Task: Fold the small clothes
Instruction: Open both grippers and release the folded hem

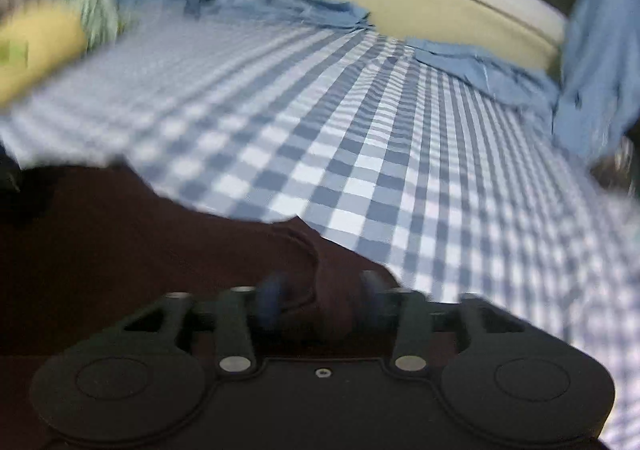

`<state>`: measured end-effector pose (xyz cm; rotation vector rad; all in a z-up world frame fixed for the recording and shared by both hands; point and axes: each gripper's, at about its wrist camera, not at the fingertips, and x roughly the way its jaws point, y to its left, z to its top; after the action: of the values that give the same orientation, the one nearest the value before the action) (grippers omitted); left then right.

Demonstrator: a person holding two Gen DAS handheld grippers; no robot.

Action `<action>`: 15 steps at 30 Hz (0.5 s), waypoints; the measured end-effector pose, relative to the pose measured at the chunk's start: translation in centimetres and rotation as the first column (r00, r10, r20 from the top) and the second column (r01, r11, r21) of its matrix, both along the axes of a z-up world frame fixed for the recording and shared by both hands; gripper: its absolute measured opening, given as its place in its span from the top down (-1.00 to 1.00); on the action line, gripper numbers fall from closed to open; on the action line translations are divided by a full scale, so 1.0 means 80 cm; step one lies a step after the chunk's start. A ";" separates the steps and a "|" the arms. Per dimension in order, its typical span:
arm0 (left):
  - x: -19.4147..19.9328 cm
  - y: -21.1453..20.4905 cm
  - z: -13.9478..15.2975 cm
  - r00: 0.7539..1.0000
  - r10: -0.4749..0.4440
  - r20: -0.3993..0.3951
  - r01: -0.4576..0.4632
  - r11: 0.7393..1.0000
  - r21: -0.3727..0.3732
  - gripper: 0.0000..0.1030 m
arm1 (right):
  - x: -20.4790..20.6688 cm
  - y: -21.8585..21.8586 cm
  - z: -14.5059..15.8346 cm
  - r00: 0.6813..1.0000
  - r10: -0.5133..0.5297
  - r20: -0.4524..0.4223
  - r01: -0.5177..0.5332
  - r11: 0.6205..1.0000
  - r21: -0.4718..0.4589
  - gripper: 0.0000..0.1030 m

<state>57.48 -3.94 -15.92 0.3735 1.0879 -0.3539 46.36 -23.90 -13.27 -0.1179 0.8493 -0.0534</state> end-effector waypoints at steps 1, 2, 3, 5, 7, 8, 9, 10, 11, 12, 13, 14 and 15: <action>0.003 0.001 0.000 1.000 0.009 -0.012 -0.009 1.000 -0.005 0.86 | -0.007 -0.003 0.004 1.000 -0.015 0.012 0.014 0.999 0.031 -0.34; 0.005 0.002 0.000 1.000 0.012 -0.019 -0.012 1.000 -0.006 0.86 | -0.014 -0.004 0.008 1.000 -0.017 0.023 0.016 0.999 0.044 -0.39; 0.007 0.002 0.000 1.000 0.014 -0.023 -0.014 1.000 -0.006 0.86 | -0.021 -0.004 0.011 1.000 -0.009 0.027 0.008 0.999 0.044 -0.51; 0.008 0.003 -0.001 0.999 0.021 -0.031 -0.021 1.000 -0.010 0.86 | -0.038 -0.002 0.013 0.999 0.017 0.027 -0.018 0.999 0.049 -0.74; 0.009 0.005 -0.001 0.999 0.035 -0.039 -0.036 0.999 -0.026 0.86 | -0.051 -0.004 0.011 0.999 0.036 0.003 -0.037 0.996 0.078 -0.86; 0.010 0.008 -0.001 0.998 0.044 -0.046 -0.046 0.998 -0.036 0.83 | -0.056 -0.004 0.006 0.999 0.036 -0.017 -0.035 0.997 0.063 -0.86; 0.011 0.009 0.000 0.997 0.052 -0.051 -0.054 0.998 -0.040 0.79 | -0.059 -0.003 0.002 0.999 0.031 -0.030 -0.030 0.999 0.042 -0.86; 0.012 0.010 0.001 0.997 0.059 -0.054 -0.061 0.997 -0.041 0.73 | -0.061 -0.004 -0.005 0.999 0.019 -0.048 -0.018 1.000 0.023 -0.86; 0.013 0.011 0.002 0.997 0.064 -0.053 -0.066 0.997 -0.038 0.64 | -0.061 -0.006 -0.012 0.998 -0.001 -0.070 0.001 1.000 0.005 -0.86; 0.013 0.011 0.003 0.996 0.069 -0.050 -0.071 0.997 -0.033 0.60 | -0.061 -0.008 -0.018 0.996 -0.027 -0.086 0.025 1.000 -0.018 -0.86; 0.012 0.012 0.005 0.996 0.074 -0.042 -0.075 0.997 -0.026 0.52 | -0.059 -0.012 -0.023 0.994 -0.059 -0.096 0.055 0.997 -0.046 -0.86; 0.009 0.011 0.008 0.997 0.073 -0.028 -0.074 0.997 -0.021 0.47 | -0.057 -0.019 -0.027 0.989 -0.107 -0.100 0.099 0.992 -0.084 -0.86; 0.007 0.011 0.012 0.998 0.068 -0.013 -0.068 0.998 -0.017 0.40 | -0.055 -0.026 -0.028 0.984 -0.151 -0.094 0.141 0.984 -0.106 -0.86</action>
<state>58.01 -3.06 -14.97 0.3181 1.1060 -0.3055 41.93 -25.99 -15.50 -0.1525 0.9569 -0.2294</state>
